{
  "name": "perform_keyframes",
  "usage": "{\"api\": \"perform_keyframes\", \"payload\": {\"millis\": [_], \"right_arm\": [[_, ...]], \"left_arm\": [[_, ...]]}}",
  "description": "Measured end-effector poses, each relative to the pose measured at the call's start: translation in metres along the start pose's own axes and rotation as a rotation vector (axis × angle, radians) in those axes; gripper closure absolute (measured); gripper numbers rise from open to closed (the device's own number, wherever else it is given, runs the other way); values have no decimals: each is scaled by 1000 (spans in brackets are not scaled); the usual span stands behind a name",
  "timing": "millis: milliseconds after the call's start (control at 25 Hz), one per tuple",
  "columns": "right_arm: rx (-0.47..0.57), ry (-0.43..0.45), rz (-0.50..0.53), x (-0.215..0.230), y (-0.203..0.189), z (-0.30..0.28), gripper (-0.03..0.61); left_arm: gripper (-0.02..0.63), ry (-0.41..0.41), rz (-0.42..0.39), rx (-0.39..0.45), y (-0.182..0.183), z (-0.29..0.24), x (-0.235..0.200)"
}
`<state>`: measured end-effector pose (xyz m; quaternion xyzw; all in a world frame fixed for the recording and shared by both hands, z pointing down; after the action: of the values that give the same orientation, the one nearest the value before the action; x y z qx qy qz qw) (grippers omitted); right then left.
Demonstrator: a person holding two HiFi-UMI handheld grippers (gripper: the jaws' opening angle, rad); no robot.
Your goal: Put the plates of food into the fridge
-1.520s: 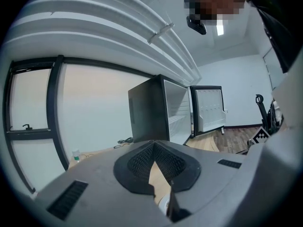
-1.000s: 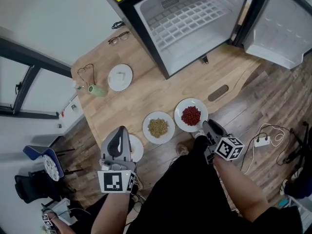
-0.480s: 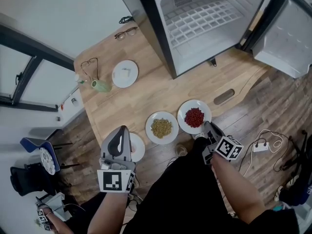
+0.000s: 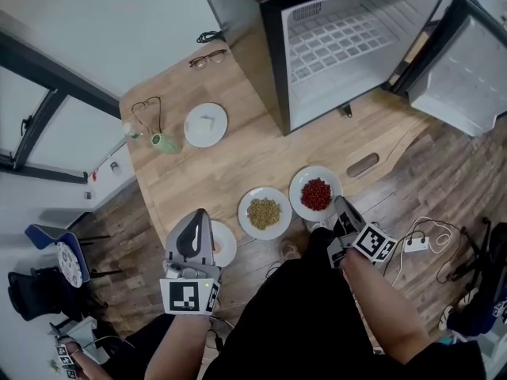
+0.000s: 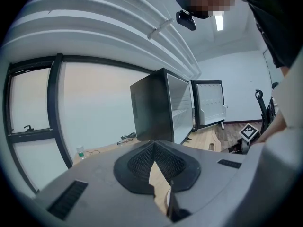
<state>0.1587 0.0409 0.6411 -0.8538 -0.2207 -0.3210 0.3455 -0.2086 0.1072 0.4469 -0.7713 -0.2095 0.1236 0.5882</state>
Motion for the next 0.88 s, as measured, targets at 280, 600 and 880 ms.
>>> {"api": "perform_keyframes", "payload": {"millis": [280, 600, 880], "right_arm": [[18, -2, -42, -7, 19, 8, 546], [60, 25, -110, -20, 66, 21, 546], [109, 111, -103, -42, 115, 31, 546]], "left_arm": [[611, -21, 5, 20, 6, -15, 0], [611, -46, 0, 62, 28, -46, 7], [611, -32, -5, 102, 54, -69, 10]]}}
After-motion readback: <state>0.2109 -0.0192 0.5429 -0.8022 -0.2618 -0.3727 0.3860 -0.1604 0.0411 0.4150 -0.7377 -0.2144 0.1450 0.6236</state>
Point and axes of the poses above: the fingertips, and each gripper's own axes: z backward along the fingers, x to its right, y out of its top, the point moved 9 cm from there along z, backward along the fingers, and after that the axes turned 15 degrees about -y, right-handed, at the moved point
